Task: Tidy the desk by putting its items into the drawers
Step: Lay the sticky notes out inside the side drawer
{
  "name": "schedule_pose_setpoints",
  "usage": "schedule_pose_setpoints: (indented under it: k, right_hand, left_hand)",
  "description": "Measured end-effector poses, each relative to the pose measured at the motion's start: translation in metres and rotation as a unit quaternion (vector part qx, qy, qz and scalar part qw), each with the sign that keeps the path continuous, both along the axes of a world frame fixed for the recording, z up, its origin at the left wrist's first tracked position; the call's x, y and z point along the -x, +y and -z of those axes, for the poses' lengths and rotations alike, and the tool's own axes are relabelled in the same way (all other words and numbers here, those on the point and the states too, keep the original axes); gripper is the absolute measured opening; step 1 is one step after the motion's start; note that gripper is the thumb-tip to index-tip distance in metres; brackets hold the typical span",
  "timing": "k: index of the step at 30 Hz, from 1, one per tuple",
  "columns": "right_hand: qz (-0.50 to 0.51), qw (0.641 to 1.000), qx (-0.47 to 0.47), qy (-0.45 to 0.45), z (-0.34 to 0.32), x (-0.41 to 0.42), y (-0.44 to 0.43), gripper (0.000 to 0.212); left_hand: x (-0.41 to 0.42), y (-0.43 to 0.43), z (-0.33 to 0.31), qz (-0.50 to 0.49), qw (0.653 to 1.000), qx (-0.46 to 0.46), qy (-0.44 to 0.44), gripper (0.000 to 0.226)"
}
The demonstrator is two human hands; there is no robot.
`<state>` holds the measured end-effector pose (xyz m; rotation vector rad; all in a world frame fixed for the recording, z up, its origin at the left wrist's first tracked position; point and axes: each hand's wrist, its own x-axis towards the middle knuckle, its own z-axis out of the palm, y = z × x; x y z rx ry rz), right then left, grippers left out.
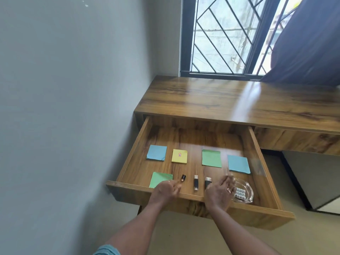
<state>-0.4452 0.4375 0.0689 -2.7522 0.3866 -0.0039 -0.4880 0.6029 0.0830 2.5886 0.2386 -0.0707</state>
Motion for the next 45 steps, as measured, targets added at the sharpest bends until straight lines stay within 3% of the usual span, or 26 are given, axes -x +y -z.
schedule_pose_setpoints:
  k: [4,9,11,22,25,28,32,36,41,45]
  right_hand:
    - [0.167,0.973,-0.150,0.045,-0.010,0.026,0.014,0.083]
    - [0.337,0.863,-0.374,0.039,-0.029,0.029,0.021,0.096]
    - [0.344,0.848,-0.403,0.027,-0.031,0.030,0.022,0.095]
    - [0.338,0.869,-0.360,0.024,-0.049,-0.006,0.026,0.082]
    - [0.327,0.874,-0.359,0.013,-0.058,-0.028,0.026,0.061]
    - [0.323,0.867,-0.378,0.004,-0.067,-0.056,0.027,0.053]
    - [0.318,0.860,-0.400,0.009,-0.075,-0.097,0.032,0.052]
    - [0.324,0.845,-0.424,0.011,-0.071,-0.146,0.031,0.040]
    - [0.356,0.825,-0.439,0.017,-0.068,-0.197,0.028,0.041]
    - [0.386,0.785,-0.485,0.010,-0.063,-0.229,0.027,0.038]
  left_hand:
    - [0.023,0.004,0.014,0.082,0.993,-0.077,-0.041,0.051]
    - [0.030,0.009,0.017,0.165,0.972,-0.165,-0.031,0.057]
    - [0.028,0.011,0.017,0.165,0.970,-0.172,-0.038,0.060]
    - [-0.016,0.010,0.016,0.121,0.976,-0.171,-0.065,0.071]
    - [-0.044,0.009,0.017,0.059,0.987,-0.135,-0.065,0.066]
    - [-0.074,0.009,0.016,-0.022,0.993,-0.098,-0.060,0.060]
    - [-0.119,0.007,0.012,-0.162,0.986,-0.039,0.028,0.083]
    - [-0.184,0.004,0.022,-0.348,0.922,0.131,0.107,0.109]
    - [-0.240,-0.009,-0.018,-0.440,0.794,0.411,0.083,0.044]
    - [-0.277,-0.013,-0.034,-0.480,0.734,0.479,0.025,0.041]
